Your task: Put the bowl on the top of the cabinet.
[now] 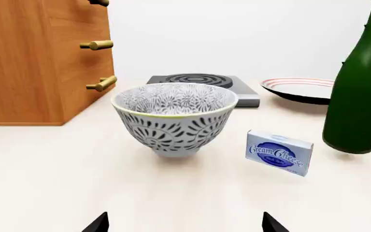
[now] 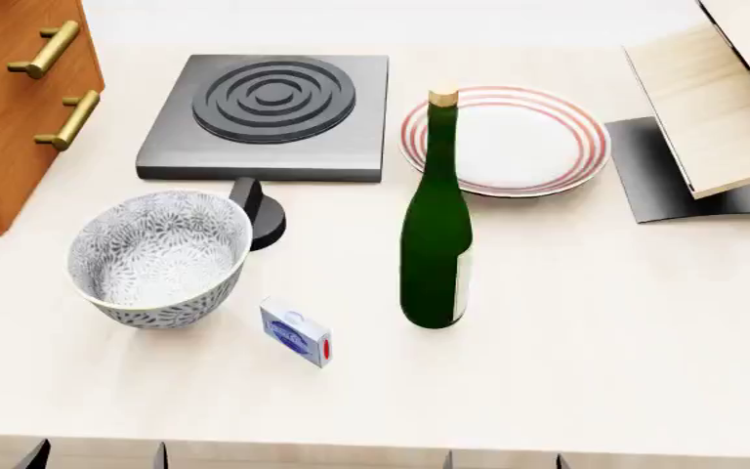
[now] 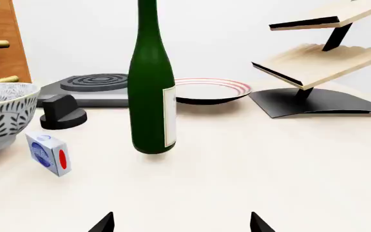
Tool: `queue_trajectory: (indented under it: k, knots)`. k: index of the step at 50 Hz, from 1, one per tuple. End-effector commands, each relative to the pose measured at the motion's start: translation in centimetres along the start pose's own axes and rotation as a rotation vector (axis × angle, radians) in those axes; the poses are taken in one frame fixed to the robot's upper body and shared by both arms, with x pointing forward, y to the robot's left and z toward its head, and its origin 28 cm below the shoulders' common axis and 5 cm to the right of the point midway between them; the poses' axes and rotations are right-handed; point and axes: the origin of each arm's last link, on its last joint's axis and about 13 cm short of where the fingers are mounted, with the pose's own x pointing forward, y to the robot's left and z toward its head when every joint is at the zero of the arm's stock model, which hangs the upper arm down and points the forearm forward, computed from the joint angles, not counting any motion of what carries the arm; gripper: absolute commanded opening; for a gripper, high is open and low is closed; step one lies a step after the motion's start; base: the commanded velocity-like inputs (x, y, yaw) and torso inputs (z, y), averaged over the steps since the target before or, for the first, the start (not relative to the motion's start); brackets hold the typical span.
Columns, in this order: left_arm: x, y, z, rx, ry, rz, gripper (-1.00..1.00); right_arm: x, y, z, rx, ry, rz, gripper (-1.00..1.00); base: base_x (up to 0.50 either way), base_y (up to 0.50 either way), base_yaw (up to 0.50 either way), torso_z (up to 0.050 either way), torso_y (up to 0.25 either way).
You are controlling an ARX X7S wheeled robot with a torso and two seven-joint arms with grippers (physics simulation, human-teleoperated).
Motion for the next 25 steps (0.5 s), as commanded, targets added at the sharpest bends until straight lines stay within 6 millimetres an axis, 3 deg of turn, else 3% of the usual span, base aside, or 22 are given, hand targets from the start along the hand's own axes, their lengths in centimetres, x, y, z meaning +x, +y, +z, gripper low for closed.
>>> queue_trajectory:
  k: [1, 17, 25]
  knots:
    - [0.0, 0.0, 0.0, 0.000, 0.000, 0.000, 1.00, 0.0, 0.0, 0.1, 0.000, 0.000, 0.000, 1.00, 0.00, 0.00, 0.00, 0.000, 0.000]
    - [-0.2, 0.1, 0.9, 0.004, -0.021, 0.015, 1.00, 0.0, -0.1, 0.7, -0.024, -0.011, -0.032, 1.00, 0.00, 0.00, 0.00, 0.000, 0.000]
    - [-0.4, 0.1, 2.9, 0.019, -0.066, 0.024, 1.00, -0.3, -0.3, 3.0, -0.026, -0.063, -0.032, 1.00, 0.00, 0.00, 0.00, 0.000, 0.000]
